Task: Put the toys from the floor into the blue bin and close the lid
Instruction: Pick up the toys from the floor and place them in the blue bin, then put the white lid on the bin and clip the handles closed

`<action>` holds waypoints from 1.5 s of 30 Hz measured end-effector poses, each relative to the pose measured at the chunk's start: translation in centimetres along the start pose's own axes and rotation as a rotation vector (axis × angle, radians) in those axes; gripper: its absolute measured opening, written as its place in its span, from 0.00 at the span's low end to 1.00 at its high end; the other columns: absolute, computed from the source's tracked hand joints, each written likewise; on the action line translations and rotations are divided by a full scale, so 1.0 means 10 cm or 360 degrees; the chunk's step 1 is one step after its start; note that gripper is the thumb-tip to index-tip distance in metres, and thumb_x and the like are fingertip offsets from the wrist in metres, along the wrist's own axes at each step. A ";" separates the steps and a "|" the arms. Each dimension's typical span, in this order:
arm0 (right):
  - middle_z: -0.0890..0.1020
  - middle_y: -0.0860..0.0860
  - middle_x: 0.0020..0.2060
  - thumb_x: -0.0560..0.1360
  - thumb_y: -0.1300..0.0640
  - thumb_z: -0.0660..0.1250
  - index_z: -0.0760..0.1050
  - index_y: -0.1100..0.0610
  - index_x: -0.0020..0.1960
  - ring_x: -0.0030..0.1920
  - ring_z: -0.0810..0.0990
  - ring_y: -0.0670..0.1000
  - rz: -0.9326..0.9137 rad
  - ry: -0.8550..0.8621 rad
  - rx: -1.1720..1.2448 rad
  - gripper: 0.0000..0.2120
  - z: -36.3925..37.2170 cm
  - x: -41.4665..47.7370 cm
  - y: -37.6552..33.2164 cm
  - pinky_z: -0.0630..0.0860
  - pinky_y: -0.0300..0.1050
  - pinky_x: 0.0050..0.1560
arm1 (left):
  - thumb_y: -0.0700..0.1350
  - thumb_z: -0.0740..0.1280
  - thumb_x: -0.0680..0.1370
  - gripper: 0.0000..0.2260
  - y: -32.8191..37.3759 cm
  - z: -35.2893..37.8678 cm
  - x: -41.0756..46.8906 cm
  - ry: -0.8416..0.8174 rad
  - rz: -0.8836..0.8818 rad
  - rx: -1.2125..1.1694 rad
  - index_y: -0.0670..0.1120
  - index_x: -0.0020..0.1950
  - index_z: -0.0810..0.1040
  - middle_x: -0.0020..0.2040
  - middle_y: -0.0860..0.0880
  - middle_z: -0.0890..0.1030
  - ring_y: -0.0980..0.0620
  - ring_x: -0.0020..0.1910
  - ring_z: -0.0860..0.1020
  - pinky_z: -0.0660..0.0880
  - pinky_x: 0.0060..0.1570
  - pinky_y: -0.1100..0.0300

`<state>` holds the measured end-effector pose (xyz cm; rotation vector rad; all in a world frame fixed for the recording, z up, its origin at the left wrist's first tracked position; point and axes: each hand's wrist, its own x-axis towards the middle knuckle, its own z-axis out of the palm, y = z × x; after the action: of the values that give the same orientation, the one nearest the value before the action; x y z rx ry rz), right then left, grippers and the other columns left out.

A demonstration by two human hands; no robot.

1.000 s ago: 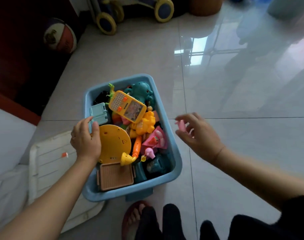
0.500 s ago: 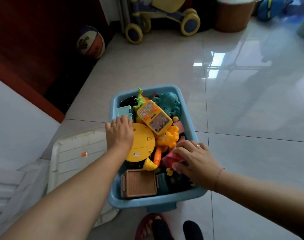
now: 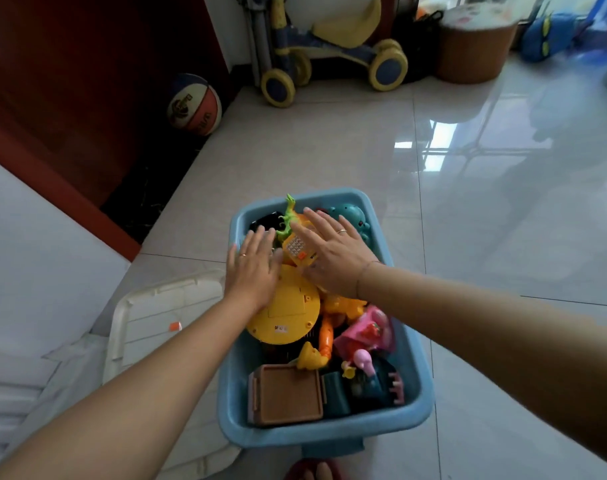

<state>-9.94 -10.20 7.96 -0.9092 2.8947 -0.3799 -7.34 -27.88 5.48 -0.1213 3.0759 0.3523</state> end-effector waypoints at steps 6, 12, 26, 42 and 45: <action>0.45 0.50 0.77 0.76 0.32 0.42 0.43 0.49 0.77 0.76 0.37 0.54 -0.0081 -0.0150 -0.0012 0.35 0.40 -0.41 -0.28 0.34 0.56 0.74 | 0.59 0.34 0.76 0.32 0.00 0.10 -0.23 -0.0099 0.0156 0.0128 0.50 0.78 0.50 0.79 0.52 0.50 0.53 0.77 0.49 0.45 0.75 0.55; 0.36 0.46 0.75 0.69 0.34 0.28 0.35 0.46 0.75 0.72 0.25 0.52 0.0019 -0.0295 -0.0093 0.37 0.48 -0.59 -0.34 0.28 0.56 0.70 | 0.61 0.40 0.80 0.29 -0.05 0.18 -0.19 -0.0207 0.0124 0.0409 0.50 0.77 0.39 0.78 0.47 0.38 0.48 0.77 0.38 0.40 0.75 0.51; 0.38 0.54 0.76 0.73 0.30 0.44 0.43 0.45 0.76 0.75 0.35 0.61 0.0584 0.0049 -0.0038 0.37 0.23 0.17 0.20 0.37 0.59 0.75 | 0.65 0.27 0.69 0.39 0.06 0.23 -0.23 -0.0160 0.0050 0.0311 0.47 0.77 0.37 0.78 0.46 0.37 0.49 0.76 0.36 0.35 0.73 0.51; 0.42 0.52 0.77 0.67 0.27 0.33 0.38 0.42 0.75 0.76 0.37 0.54 0.0371 -0.0090 -0.0126 0.40 0.07 -0.42 -0.06 0.33 0.61 0.73 | 0.47 0.56 0.79 0.20 -1.03 -0.06 -1.23 0.0785 -0.0932 -0.0960 0.44 0.70 0.69 0.70 0.45 0.71 0.46 0.69 0.68 0.64 0.69 0.50; 0.45 0.49 0.77 0.64 0.26 0.30 0.40 0.44 0.76 0.77 0.39 0.51 0.0189 -0.0224 -0.0052 0.44 0.10 -0.61 -0.44 0.37 0.58 0.75 | 0.47 0.58 0.78 0.21 -1.69 0.36 -1.73 0.0458 -0.1626 -0.0851 0.42 0.70 0.69 0.69 0.38 0.71 0.38 0.67 0.69 0.65 0.66 0.45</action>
<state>-2.42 -10.40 8.19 -0.7319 2.8154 -0.2489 11.40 -42.25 -0.94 -1.7485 2.5621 1.0823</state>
